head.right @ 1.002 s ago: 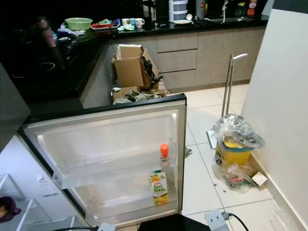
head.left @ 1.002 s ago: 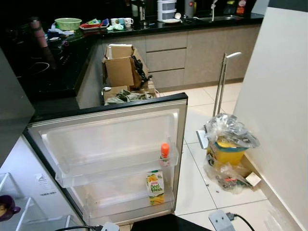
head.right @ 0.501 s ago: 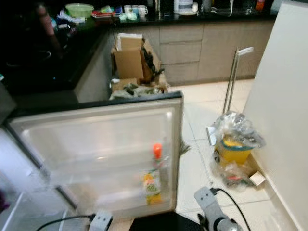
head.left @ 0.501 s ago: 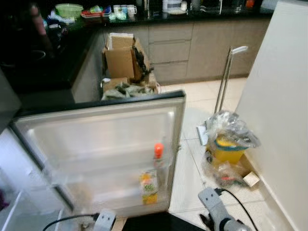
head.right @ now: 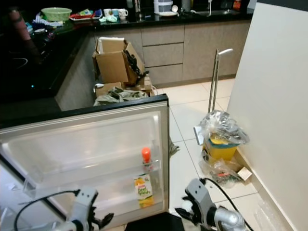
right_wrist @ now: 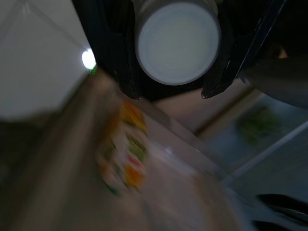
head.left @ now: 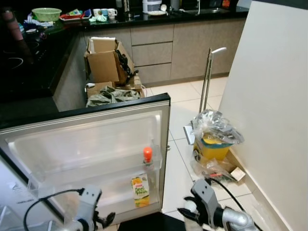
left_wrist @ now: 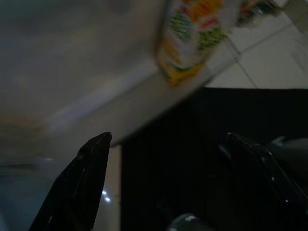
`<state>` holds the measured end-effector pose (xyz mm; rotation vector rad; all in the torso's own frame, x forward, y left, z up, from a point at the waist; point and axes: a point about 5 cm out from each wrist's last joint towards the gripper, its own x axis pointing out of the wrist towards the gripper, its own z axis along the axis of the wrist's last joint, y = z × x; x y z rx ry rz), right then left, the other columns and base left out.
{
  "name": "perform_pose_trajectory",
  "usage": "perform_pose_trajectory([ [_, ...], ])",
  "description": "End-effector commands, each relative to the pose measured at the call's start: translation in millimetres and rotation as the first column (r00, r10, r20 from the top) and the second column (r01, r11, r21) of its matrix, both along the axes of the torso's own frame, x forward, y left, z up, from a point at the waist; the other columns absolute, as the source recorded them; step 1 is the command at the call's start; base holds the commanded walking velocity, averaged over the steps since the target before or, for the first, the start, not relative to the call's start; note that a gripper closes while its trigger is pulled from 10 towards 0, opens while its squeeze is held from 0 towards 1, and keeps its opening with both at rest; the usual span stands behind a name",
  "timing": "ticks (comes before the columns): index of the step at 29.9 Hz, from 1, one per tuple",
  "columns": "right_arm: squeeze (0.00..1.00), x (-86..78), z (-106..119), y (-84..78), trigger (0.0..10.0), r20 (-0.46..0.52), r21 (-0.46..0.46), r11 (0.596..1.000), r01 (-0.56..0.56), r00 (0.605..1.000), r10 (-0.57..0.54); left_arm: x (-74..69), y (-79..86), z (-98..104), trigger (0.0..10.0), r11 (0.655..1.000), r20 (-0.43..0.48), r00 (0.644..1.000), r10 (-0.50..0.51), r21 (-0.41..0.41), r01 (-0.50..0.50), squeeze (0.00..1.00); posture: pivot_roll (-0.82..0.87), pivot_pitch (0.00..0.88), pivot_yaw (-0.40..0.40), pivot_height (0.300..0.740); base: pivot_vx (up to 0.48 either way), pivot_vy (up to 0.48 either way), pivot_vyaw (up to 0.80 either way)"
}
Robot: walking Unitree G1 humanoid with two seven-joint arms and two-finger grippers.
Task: Restocking fridge
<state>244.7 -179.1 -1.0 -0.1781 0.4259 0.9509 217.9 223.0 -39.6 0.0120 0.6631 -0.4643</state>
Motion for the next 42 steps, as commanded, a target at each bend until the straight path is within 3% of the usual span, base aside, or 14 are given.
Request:
perform_pose_trajectory([
  [1,0.0,1.3,7.6,0.8,10.0,0.017,0.025,0.998,-0.062,0.998,0.062,1.1,13.4,6.6,10.0,1.0,0.025,1.0,-0.016,0.019,0.016,0.0,-0.15,0.0,0.04,0.74,0.0,0.0,0.0],
  [4,0.0,2.1,11.2,1.1,10.0,0.024,0.031,0.995,-0.09,0.996,0.089,0.3,19.5,8.7,10.0,0.999,0.029,0.999,-0.019,0.026,0.018,0.0,-0.15,0.0,0.04,0.74,0.0,0.0,0.0],
  [6,0.0,5.3,20.5,2.9,10.0,0.047,0.049,0.989,-0.141,0.989,0.139,-3.0,33.0,14.1,10.0,1.0,0.047,0.999,-0.015,0.01,0.015,0.0,-0.14,0.0,0.039,0.74,0.0,0.0,0.0],
  [14,0.0,9.5,38.6,2.9,10.0,0.076,0.083,0.975,-0.208,0.976,0.202,-13.9,56.8,28.0,10.0,0.982,0.119,0.991,0.057,-0.184,-0.035,0.0,-0.12,0.0,0.027,0.74,0.0,0.0,0.0],
  [16,0.0,15.3,47.4,-2.4,10.0,0.085,0.093,0.974,-0.206,0.976,0.199,-25.9,61.5,37.6,10.0,0.958,0.194,0.981,0.02,-0.284,0.037,0.0,-0.1,0.0,0.005,0.74,0.0,0.0,0.0],
  [19,0.0,18.6,52.0,-5.7,10.0,0.09,0.091,0.974,-0.208,0.976,0.2,-33.3,58.7,45.1,10.0,0.941,0.243,0.97,-0.031,-0.32,0.11,0.0,-0.08,0.0,-0.008,0.74,0.0,0.0,0.0],
  [22,0.0,20.4,54.8,-6.9,10.0,0.092,0.088,0.973,-0.213,0.974,0.205,-39.3,57.1,48.0,10.0,0.931,0.255,0.965,-0.064,-0.333,0.149,0.0,-0.07,0.0,-0.018,0.74,0.0,0.0,0.0],
  [25,0.0,26.7,65.4,-7.6,10.0,0.103,0.084,0.966,-0.244,0.967,0.235,-61.0,56.3,58.8,10.0,0.905,0.27,0.949,-0.164,-0.342,0.254,0.0,-0.04,0.0,-0.041,0.74,0.0,0.0,0.0],
  [29,0.0,30.7,71.4,-7.3,10.0,0.108,0.078,0.962,-0.263,0.961,0.254,-70.1,56.1,69.1,10.0,0.894,0.283,0.937,-0.203,-0.338,0.295,0.0,-0.02,0.0,-0.058,0.74,0.0,0.0,0.0],
  [32,0.0,32.3,73.8,-6.8,10.0,0.11,0.078,0.959,-0.271,0.959,0.262,-73.5,55.4,74.4,10.0,0.89,0.288,0.933,-0.216,-0.334,0.309,0.0,-0.02,0.0,-0.06,0.74,0.0,0.0,0.0],
  [35,0.0,38.7,86.3,-0.3,10.0,0.14,0.098,0.947,-0.306,0.946,0.291,-79.7,52.1,97.9,10.0,0.893,0.322,0.913,-0.252,-0.287,0.348,0.0,0.0,0.0,-0.067,0.74,0.0,0.0,0.0],
  [42,0.0,42.1,99.7,10.4,10.0,0.189,0.125,0.927,-0.354,0.926,0.327,-77.9,50.9,114.2,10.0,0.887,0.351,0.898,-0.265,-0.277,0.37,0.0,0.01,0.0,-0.068,0.74,0.0,0.0,0.0],
])
